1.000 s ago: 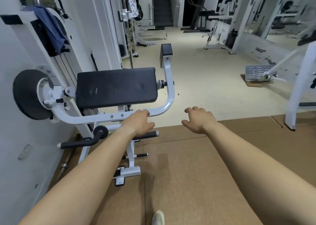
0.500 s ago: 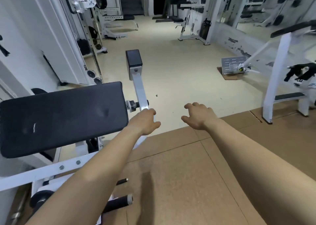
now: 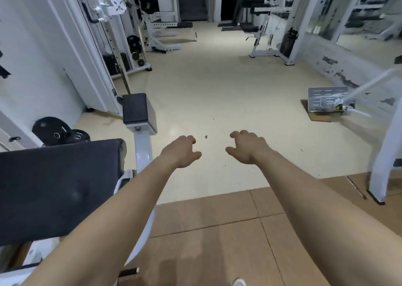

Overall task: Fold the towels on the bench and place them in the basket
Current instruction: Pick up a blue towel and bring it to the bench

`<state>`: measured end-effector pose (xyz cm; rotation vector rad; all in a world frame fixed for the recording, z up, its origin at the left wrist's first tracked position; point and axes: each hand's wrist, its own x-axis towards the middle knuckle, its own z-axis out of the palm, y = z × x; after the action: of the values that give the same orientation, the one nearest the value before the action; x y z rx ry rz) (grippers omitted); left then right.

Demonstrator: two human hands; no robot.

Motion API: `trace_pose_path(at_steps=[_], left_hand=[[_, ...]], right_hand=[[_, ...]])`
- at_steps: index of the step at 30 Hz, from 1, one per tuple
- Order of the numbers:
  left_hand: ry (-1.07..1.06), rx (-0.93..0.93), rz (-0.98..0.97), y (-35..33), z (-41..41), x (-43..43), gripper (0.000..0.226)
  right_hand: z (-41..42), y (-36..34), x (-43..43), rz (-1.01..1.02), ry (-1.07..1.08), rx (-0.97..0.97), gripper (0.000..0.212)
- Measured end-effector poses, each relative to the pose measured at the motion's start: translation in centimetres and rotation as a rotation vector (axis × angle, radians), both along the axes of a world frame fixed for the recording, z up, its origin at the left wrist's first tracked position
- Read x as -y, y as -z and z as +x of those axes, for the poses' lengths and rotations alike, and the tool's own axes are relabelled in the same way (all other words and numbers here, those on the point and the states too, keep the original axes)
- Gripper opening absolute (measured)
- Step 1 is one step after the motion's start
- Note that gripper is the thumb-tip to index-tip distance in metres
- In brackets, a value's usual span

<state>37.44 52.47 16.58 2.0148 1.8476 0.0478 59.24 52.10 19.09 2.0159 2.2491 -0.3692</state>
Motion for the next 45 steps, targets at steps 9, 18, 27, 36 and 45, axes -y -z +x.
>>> trace_pose_path(at_steps=[9,18,27,36,45], left_hand=[[-0.197,0.023,-0.010,0.2,2.8,-15.7,0.058],[-0.371,0.087,-0.009,2.6,-1.4,-35.4,0.059],[-0.600,0.071,-0.038,2.4,-11.8,-48.4,0.058],[-0.985,0.043,-0.033,2.6,-28.1,-53.7,0.059],[-1.367,0.019,0.039,-0.2,-42.3,-56.8,0.059]], right_hand=[[0.9,0.0,-19.6,-0.017,-0.223,-0.013,0.058],[-4.8,2.0,-42.0,-0.038,-0.371,0.035,0.059],[-17.4,2.0,-60.6,-0.084,-0.594,0.007,0.057],[-38.9,3.5,-72.2,-0.105,-1.005,-0.016,0.057],[-61.4,0.2,-79.4,-0.083,-1.356,-0.088,0.052]])
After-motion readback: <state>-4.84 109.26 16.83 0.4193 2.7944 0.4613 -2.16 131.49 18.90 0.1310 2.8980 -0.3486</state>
